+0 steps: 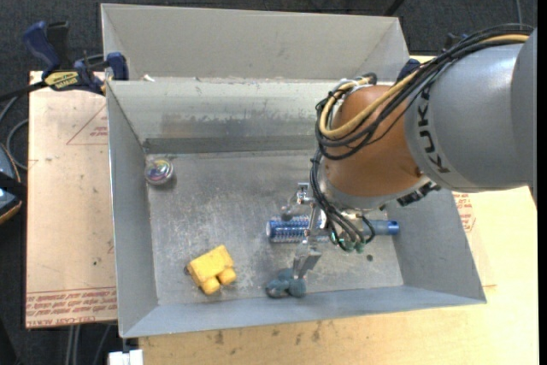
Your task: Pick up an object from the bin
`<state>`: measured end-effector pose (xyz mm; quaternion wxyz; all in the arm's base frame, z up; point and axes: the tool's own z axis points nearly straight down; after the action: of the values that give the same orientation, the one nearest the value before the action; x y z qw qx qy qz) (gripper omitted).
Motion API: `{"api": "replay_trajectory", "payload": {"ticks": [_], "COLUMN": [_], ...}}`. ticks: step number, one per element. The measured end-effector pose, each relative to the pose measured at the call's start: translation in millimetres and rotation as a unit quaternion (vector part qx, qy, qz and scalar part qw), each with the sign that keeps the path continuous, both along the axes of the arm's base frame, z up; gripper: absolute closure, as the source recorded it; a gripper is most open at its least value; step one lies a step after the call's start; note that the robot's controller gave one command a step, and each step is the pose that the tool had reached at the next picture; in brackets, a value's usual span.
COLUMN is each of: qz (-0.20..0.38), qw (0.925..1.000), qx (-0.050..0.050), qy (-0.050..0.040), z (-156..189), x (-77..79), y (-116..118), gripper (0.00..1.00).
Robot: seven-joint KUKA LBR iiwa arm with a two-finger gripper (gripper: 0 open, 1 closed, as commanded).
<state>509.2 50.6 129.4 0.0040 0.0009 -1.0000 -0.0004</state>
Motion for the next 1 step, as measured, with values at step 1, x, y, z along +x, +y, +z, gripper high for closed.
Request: {"api": "replay_trajectory", "payload": {"ticks": [1], "qz": [0.018], "qw": [0.9998], "qx": [0.002], "qy": [-0.0088], "z": [-54.8], "x": [18.4], "y": [-13.6], "gripper": [0.0]}}
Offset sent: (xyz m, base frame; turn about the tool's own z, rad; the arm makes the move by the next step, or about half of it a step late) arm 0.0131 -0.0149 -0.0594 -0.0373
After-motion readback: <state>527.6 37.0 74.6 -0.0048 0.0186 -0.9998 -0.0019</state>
